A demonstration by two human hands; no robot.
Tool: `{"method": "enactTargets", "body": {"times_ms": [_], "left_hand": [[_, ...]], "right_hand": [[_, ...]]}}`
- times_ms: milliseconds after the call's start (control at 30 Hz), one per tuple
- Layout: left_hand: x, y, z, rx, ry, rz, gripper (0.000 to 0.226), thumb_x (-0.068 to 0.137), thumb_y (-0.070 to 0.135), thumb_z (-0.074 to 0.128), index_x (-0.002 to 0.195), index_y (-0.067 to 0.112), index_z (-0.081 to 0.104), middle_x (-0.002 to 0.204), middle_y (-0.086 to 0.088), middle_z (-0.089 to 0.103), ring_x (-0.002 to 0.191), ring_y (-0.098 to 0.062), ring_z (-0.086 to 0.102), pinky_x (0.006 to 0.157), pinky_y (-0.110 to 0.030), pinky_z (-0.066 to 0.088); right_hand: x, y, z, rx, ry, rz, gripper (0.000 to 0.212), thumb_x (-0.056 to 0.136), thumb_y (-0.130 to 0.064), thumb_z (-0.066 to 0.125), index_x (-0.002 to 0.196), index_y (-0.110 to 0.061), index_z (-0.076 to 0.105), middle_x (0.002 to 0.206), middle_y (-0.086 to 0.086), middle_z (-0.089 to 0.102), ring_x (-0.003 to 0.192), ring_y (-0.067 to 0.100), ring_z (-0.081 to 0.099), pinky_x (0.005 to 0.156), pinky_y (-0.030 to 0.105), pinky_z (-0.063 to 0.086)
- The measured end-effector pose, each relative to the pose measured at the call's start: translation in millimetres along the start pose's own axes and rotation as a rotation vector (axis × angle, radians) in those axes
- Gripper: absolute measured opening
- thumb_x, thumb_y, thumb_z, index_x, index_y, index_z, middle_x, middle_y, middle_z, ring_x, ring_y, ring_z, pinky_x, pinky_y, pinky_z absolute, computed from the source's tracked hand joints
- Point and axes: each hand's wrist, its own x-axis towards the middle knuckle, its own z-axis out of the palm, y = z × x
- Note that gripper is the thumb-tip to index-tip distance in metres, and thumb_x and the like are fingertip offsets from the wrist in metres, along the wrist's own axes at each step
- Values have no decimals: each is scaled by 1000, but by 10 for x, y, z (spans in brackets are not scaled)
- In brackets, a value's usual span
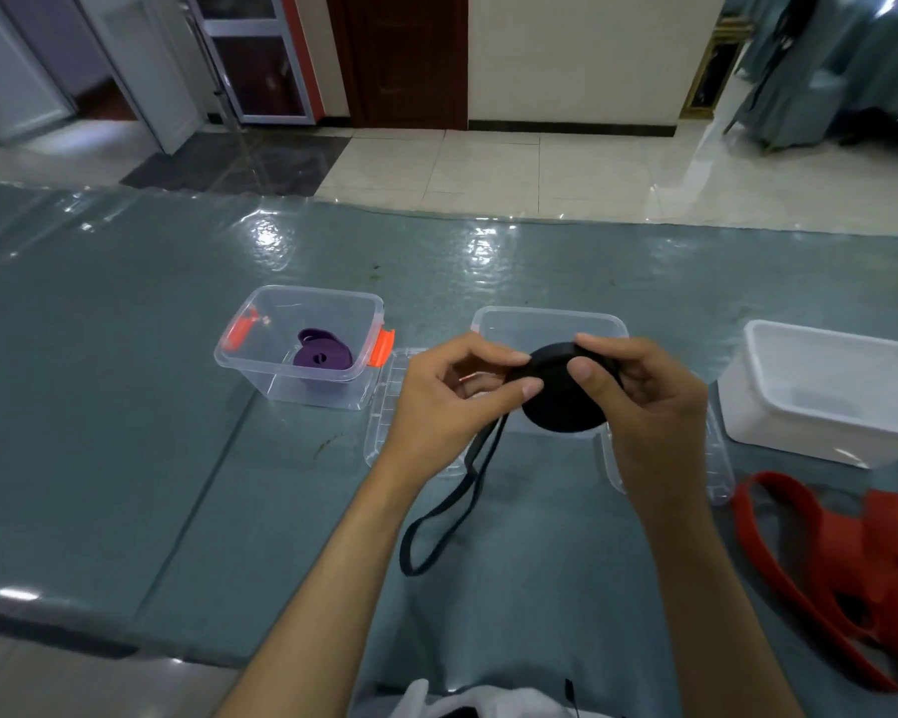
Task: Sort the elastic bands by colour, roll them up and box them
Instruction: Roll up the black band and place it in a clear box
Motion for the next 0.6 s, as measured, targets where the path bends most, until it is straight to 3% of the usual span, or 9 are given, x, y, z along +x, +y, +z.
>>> {"method": "enactTargets", "body": {"times_ms": [133, 267, 400, 600], "left_hand": [[119, 111, 13, -58, 5, 56, 30, 83, 6, 84, 103, 27, 82, 107, 1, 78, 107, -18, 75, 93, -25, 58], [158, 158, -31, -46, 24, 81, 31, 84, -2, 82, 109, 17, 82, 108, -5, 79, 108, -25, 75, 98, -30, 57], [166, 201, -41, -10, 86, 56, 28, 81, 0, 86, 101, 19, 81, 102, -6, 81, 102, -23, 77, 91, -28, 59], [107, 163, 14, -4, 71, 39, 27, 81, 3, 88, 96, 24, 80, 96, -2, 79, 95, -16, 77, 84, -22, 59]], "right_hand": [[137, -121, 108, 79, 63, -17, 20, 92, -11, 77, 107, -25, 78, 103, -2, 81, 99, 17, 78, 88, 24, 59], [175, -152, 193, 143, 68, 49, 16, 94, -12, 76, 104, -24, 77, 102, 4, 80, 99, 21, 78, 88, 31, 62], [175, -170, 172, 199, 19, 115, 7, 90, -23, 79, 94, -23, 74, 104, 13, 80, 102, 33, 78, 91, 43, 63], [180, -135, 73, 110, 2, 83, 15, 94, -11, 77, 102, -23, 79, 102, 8, 81, 98, 28, 79, 88, 35, 63]]}}
